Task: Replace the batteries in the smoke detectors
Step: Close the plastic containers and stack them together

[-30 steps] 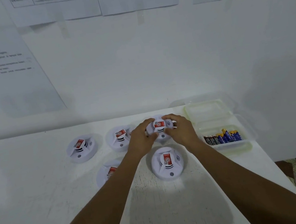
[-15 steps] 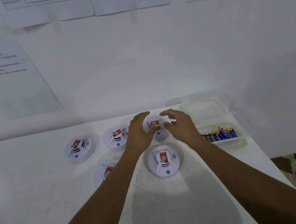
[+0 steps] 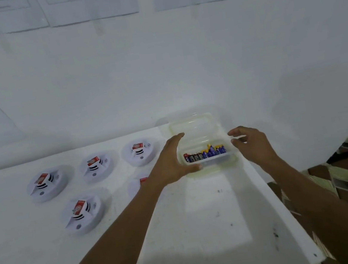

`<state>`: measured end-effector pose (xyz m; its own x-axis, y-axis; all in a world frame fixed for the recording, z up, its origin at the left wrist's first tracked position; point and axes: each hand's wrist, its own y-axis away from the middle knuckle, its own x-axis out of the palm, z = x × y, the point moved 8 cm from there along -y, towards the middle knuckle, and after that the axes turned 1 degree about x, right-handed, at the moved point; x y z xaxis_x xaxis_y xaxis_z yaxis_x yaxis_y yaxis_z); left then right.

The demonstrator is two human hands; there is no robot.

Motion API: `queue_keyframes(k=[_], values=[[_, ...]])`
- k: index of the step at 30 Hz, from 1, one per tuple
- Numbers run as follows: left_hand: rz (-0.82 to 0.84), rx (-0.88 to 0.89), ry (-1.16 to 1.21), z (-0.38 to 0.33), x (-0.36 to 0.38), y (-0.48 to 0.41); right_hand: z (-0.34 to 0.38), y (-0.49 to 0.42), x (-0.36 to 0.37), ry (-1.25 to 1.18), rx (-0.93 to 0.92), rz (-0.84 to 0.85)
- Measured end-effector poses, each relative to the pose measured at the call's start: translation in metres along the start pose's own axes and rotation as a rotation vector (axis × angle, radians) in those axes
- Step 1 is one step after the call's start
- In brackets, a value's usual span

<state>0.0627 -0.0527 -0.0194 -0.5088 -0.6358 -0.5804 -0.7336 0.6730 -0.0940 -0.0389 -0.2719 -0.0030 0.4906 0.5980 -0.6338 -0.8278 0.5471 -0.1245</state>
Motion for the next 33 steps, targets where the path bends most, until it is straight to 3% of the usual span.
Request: queue_keyframes(k=[6,12,15,23,29,33], values=[[-0.080,-0.044,0.073,0.003,0.003,-0.006,-0.024,0.000,-0.002,-0.356,0.146,0.042],[-0.122,-0.076,0.143,0.007,-0.009,0.004,-0.052,-0.012,0.017,-0.075,0.172,0.111],[-0.137,-0.086,0.178,0.012,-0.017,0.015,-0.058,-0.011,0.028,-0.072,0.195,0.157],[-0.148,-0.085,0.249,0.013,-0.018,0.025,-0.080,-0.010,-0.033,-0.343,0.263,-0.040],[-0.090,-0.062,0.223,0.003,-0.004,0.016,-0.044,-0.008,-0.126,-0.265,0.086,-0.325],[-0.081,-0.084,0.227,0.006,0.005,0.016,-0.017,-0.003,-0.163,-0.408,0.005,-0.462]])
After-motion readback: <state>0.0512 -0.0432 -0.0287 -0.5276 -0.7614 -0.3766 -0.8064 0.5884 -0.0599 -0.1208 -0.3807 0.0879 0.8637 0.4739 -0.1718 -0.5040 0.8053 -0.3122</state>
